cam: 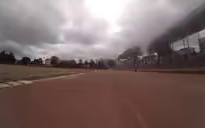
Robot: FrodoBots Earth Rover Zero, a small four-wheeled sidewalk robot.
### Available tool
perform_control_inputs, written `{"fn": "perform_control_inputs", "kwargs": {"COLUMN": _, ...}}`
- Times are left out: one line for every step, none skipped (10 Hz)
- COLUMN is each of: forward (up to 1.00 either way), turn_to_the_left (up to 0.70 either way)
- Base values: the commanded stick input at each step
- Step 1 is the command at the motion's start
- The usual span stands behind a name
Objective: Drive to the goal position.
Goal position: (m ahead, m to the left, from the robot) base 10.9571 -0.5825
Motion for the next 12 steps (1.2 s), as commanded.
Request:
{"fn": "perform_control_inputs", "kwargs": {"forward": 1.0, "turn_to_the_left": 0.0}}
{"fn": "perform_control_inputs", "kwargs": {"forward": 1.0, "turn_to_the_left": 0.0}}
{"fn": "perform_control_inputs", "kwargs": {"forward": 1.0, "turn_to_the_left": 0.0}}
{"fn": "perform_control_inputs", "kwargs": {"forward": 1.0, "turn_to_the_left": 0.0}}
{"fn": "perform_control_inputs", "kwargs": {"forward": 1.0, "turn_to_the_left": 0.0}}
{"fn": "perform_control_inputs", "kwargs": {"forward": 1.0, "turn_to_the_left": 0.0}}
{"fn": "perform_control_inputs", "kwargs": {"forward": 1.0, "turn_to_the_left": 0.0}}
{"fn": "perform_control_inputs", "kwargs": {"forward": 1.0, "turn_to_the_left": 0.0}}
{"fn": "perform_control_inputs", "kwargs": {"forward": 1.0, "turn_to_the_left": 0.0}}
{"fn": "perform_control_inputs", "kwargs": {"forward": 1.0, "turn_to_the_left": 0.0}}
{"fn": "perform_control_inputs", "kwargs": {"forward": 1.0, "turn_to_the_left": 0.0}}
{"fn": "perform_control_inputs", "kwargs": {"forward": 1.0, "turn_to_the_left": 0.0}}
